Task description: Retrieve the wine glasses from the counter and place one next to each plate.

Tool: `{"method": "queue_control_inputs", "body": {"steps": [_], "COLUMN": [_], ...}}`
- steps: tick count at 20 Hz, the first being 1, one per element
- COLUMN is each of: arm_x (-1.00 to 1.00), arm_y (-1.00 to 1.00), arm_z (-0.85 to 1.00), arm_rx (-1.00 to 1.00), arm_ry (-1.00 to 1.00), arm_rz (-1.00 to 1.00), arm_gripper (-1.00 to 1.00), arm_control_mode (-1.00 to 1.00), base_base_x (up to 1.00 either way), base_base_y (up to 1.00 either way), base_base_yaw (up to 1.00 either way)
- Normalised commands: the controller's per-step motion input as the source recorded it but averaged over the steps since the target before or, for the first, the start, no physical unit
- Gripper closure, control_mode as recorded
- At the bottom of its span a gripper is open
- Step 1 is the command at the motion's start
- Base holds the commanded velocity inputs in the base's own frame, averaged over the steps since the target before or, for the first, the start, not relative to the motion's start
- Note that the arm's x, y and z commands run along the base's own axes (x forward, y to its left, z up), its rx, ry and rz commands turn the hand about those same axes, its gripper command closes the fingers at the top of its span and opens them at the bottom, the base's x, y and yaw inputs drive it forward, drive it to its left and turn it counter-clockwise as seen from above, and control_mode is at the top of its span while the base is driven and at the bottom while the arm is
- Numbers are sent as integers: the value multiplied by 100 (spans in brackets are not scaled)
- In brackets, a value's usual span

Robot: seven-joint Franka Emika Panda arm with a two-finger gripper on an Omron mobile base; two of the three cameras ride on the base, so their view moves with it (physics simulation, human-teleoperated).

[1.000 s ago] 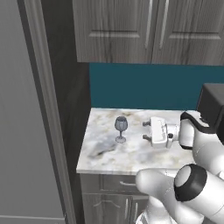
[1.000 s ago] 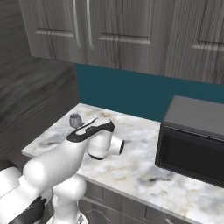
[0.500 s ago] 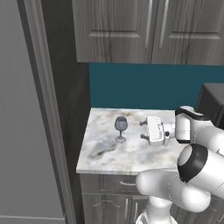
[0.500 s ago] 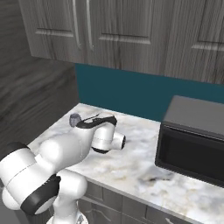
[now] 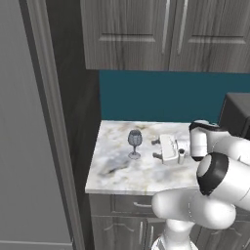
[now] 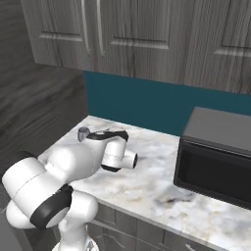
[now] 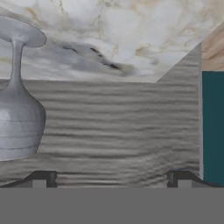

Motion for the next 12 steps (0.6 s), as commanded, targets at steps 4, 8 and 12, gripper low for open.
{"method": "queue_control_inputs", "body": {"steps": [4,8,12], "arm_x": [18,16,1], "arm_y": [0,4,14], "arm_z": [-5,-9,-5], "arm_rx": [0,0,1], "arm_ry": [6,3,1], "arm_rz": [0,0,0], "arm_gripper": [-100,-100,-100], "arm_control_mode": [-100,-100,-100], "base_base_x": [0,0,0], "base_base_y": [0,0,0], "base_base_yaw": [0,0,0]}}
